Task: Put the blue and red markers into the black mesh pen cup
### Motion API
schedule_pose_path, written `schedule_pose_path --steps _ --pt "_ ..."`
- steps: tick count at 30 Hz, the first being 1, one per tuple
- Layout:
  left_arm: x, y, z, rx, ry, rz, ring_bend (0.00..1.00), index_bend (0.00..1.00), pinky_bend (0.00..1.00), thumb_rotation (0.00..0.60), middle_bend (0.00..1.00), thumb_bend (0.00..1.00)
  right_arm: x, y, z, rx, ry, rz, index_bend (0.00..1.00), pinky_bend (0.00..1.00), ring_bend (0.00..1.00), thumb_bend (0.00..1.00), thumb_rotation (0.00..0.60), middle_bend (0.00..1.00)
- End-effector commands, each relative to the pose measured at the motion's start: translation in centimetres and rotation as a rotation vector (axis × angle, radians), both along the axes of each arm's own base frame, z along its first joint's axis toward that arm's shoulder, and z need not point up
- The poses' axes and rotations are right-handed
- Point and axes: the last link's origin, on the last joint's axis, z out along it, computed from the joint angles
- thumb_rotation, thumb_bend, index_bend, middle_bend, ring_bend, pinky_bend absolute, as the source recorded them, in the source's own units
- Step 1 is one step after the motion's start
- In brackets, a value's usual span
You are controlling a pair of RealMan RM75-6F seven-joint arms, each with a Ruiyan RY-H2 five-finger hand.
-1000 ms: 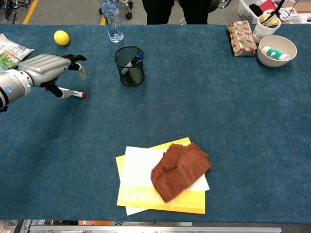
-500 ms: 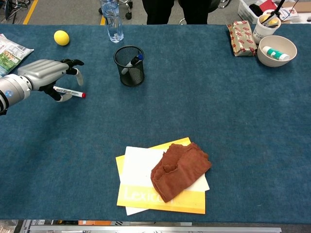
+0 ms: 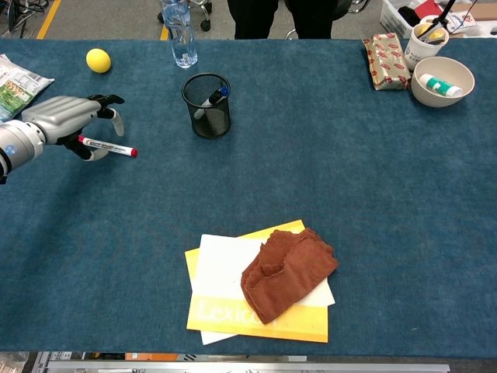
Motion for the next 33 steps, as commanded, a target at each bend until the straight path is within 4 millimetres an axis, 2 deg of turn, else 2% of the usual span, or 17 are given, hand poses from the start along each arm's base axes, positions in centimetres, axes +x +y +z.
schedule_pose_path --steps 1,33 --pt "-0.5 0.1 0.0 0.007 -0.001 0.010 0.00 0.34 0.13 0.600 0.00 0.36 0.0 0.0 0.0 0.001 0.000 0.000 0.28 0.43 0.29 0.00 0.600 0.28" --pt "-2.3 0.3 -0.9 0.015 -0.031 0.041 0.00 0.37 0.13 0.600 0.00 0.36 0.0 0.0 0.0 -0.001 -0.001 -0.001 0.28 0.43 0.29 0.00 0.600 0.29"
